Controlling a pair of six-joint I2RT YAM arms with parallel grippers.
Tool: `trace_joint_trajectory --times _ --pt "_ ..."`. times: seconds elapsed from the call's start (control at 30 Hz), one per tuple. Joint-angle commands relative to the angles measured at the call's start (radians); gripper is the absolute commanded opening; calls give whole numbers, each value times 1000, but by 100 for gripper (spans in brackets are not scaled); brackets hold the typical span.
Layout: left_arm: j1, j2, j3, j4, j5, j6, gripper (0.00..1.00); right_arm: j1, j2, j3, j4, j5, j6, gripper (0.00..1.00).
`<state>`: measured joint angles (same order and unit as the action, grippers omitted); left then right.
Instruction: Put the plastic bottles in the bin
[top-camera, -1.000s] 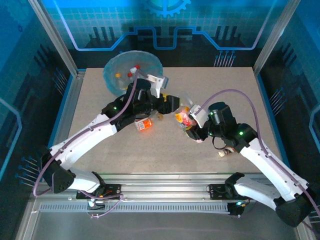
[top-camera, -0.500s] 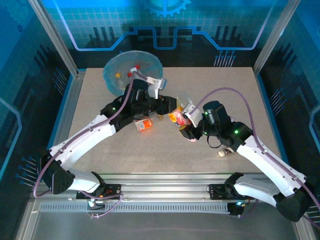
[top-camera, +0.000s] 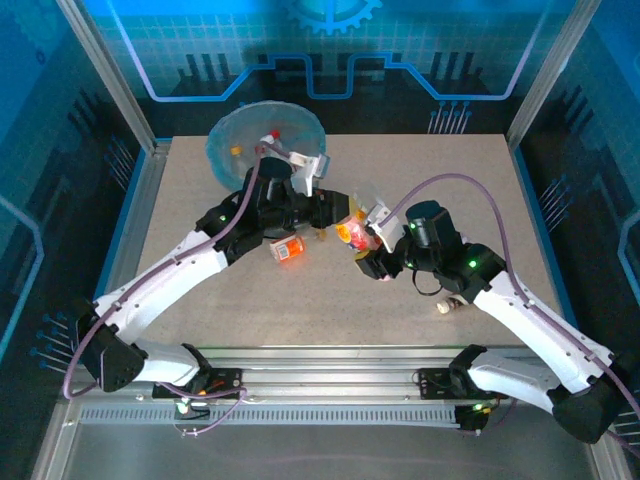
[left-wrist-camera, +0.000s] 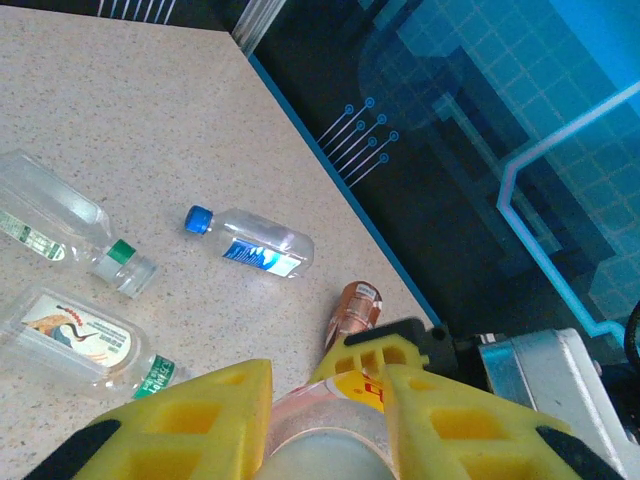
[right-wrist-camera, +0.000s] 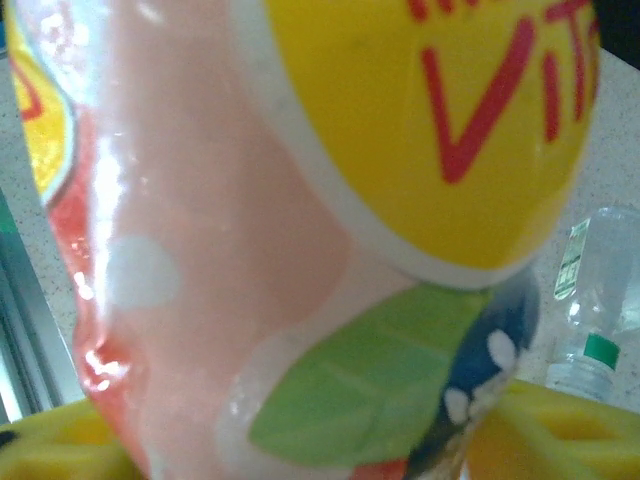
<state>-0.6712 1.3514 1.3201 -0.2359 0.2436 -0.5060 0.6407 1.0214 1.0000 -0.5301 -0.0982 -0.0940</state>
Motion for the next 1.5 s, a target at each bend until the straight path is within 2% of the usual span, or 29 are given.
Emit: trace_joint_trajectory --times 0.0,0.03,0.33,0.5,0.67,1.1,1.47 --pt "27 -54 63 -8 -29 25 0 18 -9 59 30 59 37 88" --pt "41 -60 92 -17 -46 39 0 20 -13 68 31 79 45 100" --pt "224 -56 417 -147 -239 240 0 39 -81 125 40 169 71 100" --pt "316 83 679 -347 -330 385 0 39 -105 116 24 208 50 100" --pt "392 239 851 -523 -333 461 0 40 -100 102 1 196 46 100" --pt "454 381 781 -614 -305 522 0 42 -56 104 -38 169 26 100" --pt "459 519 714 -687 -245 568 0 60 7 102 -39 151 35 100"
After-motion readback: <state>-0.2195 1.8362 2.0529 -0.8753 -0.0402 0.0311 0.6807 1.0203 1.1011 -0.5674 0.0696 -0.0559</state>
